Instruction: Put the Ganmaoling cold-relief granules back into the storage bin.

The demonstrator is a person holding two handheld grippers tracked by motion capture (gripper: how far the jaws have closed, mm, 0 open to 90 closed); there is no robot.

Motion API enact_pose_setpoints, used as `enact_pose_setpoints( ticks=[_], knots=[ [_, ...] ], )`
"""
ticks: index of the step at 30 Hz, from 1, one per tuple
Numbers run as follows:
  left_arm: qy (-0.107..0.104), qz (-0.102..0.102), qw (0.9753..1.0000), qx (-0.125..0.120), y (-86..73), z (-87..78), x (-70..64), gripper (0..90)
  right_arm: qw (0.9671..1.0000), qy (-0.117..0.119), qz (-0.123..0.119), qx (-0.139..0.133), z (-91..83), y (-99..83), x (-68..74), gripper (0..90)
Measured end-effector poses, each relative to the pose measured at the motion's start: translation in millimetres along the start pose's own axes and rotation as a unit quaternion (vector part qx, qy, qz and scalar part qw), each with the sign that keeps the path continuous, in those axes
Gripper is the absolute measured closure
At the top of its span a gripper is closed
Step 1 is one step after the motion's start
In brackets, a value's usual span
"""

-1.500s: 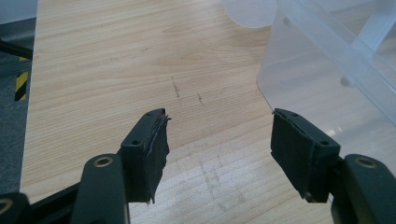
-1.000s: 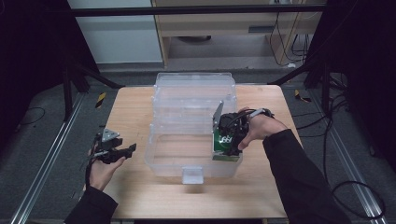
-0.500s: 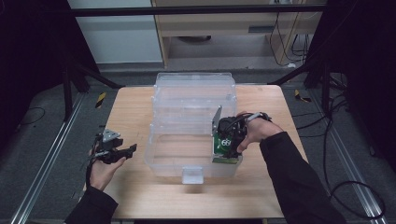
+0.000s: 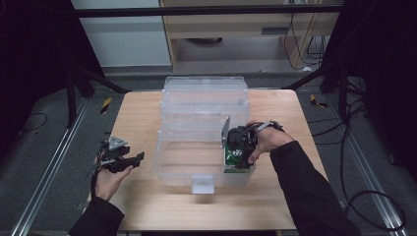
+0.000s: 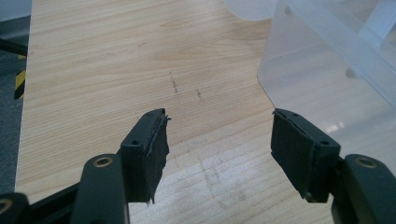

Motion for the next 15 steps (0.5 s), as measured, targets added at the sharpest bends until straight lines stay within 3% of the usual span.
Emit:
enact_pose_setpoints(
  ticks=[5,15],
  knots=[
    [0.0,0.0,1.0,0.001,-0.1,0.3,-0.3,35.6,1.0,0.004,-0.004,0.002,7.0,-0.4,0.6,16.8],
    [0.0,0.002,1.0,0.002,-0.3,0.7,-0.3,35.6,0.9998,0.01,0.015,-0.009,11.4,-3.6,0.4,15.8]
  ],
)
Point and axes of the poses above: each handheld gripper's, and its own axes: z roughly forward along the jaws, y roughly out of its top, x roughly to its left, the point moved 1 cm from there along z, roughly forward along the jaws, and after that the axes turned 2 degrees about x, right-handed, at the moved point
